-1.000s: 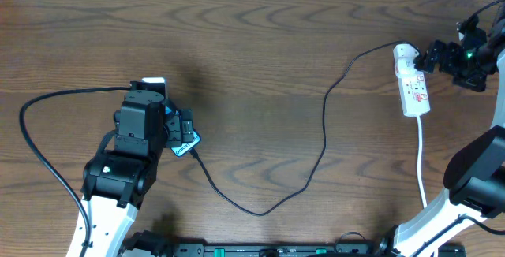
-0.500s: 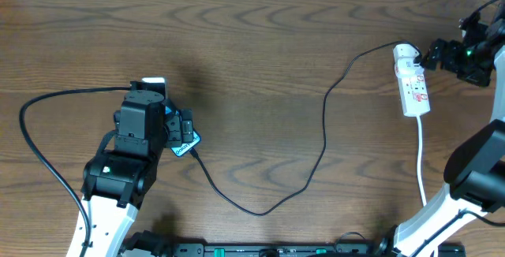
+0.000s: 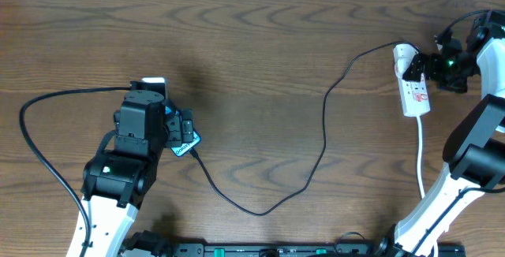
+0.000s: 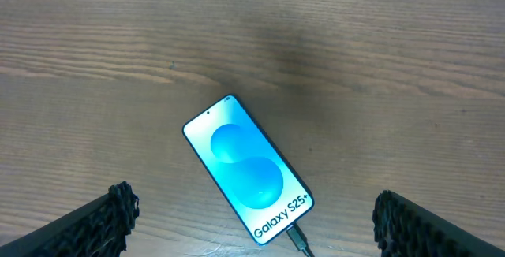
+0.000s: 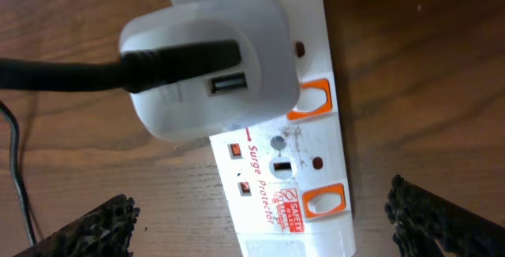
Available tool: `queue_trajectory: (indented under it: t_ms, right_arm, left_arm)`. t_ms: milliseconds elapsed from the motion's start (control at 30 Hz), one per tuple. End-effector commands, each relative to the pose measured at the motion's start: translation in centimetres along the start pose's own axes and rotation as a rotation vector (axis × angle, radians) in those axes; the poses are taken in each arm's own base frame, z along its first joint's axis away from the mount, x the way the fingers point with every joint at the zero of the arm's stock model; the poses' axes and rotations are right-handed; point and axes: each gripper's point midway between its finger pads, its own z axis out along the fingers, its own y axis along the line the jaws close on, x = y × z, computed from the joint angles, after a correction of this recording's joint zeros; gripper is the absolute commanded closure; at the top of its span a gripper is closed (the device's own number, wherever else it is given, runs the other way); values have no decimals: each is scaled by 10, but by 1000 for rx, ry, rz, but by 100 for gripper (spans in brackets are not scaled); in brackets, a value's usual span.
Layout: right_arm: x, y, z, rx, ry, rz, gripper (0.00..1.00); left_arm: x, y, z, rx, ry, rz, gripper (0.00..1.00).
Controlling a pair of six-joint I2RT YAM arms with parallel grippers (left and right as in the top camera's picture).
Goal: Plug charger to phone and switch on socket
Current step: 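Press the power strip switch beside the plugged charger with the right gripper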
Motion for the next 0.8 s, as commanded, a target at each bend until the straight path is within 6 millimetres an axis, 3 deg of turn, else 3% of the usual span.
queue_trajectory:
  t_ms: [0, 167, 767]
  right_arm:
    - [-10, -1, -5, -11, -43, -67, 1]
    - [-16, 18, -7, -118, -86, -184, 1]
    - [-12, 29, 4, -179, -97, -243, 1]
  left_arm:
    - [-1, 3, 0, -18, -3, 11, 3]
    - [-1, 3, 0, -18, -3, 11, 3]
    - [-1, 3, 0, -18, -3, 11, 3]
